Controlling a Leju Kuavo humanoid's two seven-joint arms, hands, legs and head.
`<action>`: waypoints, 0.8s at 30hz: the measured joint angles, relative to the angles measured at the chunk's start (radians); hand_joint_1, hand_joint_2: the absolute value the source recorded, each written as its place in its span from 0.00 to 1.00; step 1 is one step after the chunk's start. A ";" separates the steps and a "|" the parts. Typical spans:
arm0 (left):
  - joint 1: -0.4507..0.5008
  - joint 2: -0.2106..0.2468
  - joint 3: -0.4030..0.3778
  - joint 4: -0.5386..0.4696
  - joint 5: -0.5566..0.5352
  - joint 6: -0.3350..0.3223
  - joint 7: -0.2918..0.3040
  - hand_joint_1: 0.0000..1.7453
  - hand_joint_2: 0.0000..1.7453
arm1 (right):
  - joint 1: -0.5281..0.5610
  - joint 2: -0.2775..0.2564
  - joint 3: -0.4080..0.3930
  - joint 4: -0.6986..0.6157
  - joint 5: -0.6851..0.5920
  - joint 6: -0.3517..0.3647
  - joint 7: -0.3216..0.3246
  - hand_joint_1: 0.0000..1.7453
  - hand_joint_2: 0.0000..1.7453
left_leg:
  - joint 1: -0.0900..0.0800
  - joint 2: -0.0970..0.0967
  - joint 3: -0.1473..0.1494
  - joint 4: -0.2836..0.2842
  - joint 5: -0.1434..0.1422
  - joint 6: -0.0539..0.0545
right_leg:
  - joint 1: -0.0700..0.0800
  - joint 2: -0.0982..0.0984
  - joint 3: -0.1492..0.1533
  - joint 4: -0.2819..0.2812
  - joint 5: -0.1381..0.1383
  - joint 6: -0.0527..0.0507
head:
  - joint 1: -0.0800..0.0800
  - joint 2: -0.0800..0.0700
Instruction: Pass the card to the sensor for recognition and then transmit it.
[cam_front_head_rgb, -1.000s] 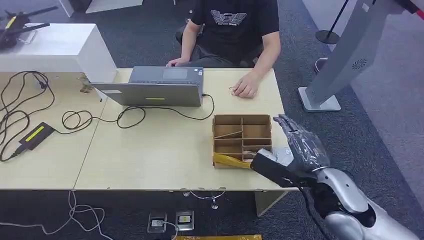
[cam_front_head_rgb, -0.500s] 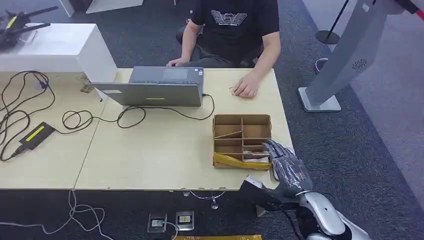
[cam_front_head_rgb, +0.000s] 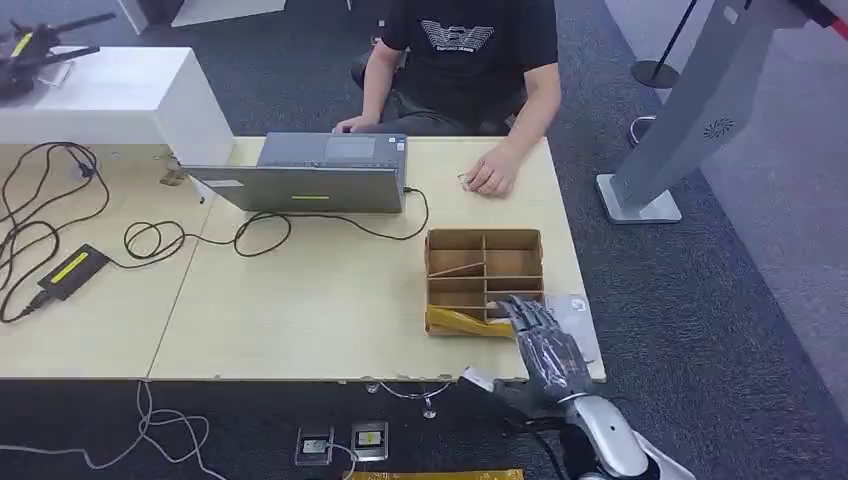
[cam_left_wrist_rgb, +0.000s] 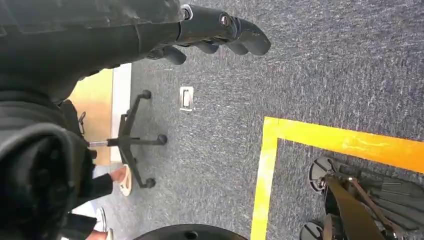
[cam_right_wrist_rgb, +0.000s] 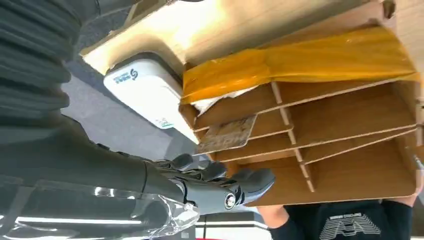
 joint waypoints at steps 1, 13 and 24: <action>0.000 -0.001 0.000 0.000 0.000 0.000 -0.001 0.00 0.00 | 0.000 0.009 0.000 0.011 0.004 0.001 -0.003 0.00 1.00 | 0.000 0.000 0.000 0.000 0.000 0.000 | 0.000 0.000 0.000 0.000 0.000 0.000 | 0.000 0.000; 0.000 -0.005 0.000 0.000 -0.006 -0.008 -0.003 0.00 0.00 | 0.002 0.066 -0.013 0.072 0.073 0.010 -0.028 0.00 1.00 | 0.000 0.000 0.000 0.000 0.000 0.000 | 0.000 0.000 0.000 0.000 0.000 0.000 | 0.000 0.000; 0.000 -0.010 0.000 0.000 0.002 -0.011 -0.003 0.00 0.00 | -0.005 0.114 -0.055 0.109 0.169 0.020 -0.049 0.00 1.00 | 0.000 0.000 0.000 0.000 0.000 0.000 | 0.000 0.000 0.000 0.000 0.000 0.000 | 0.000 0.000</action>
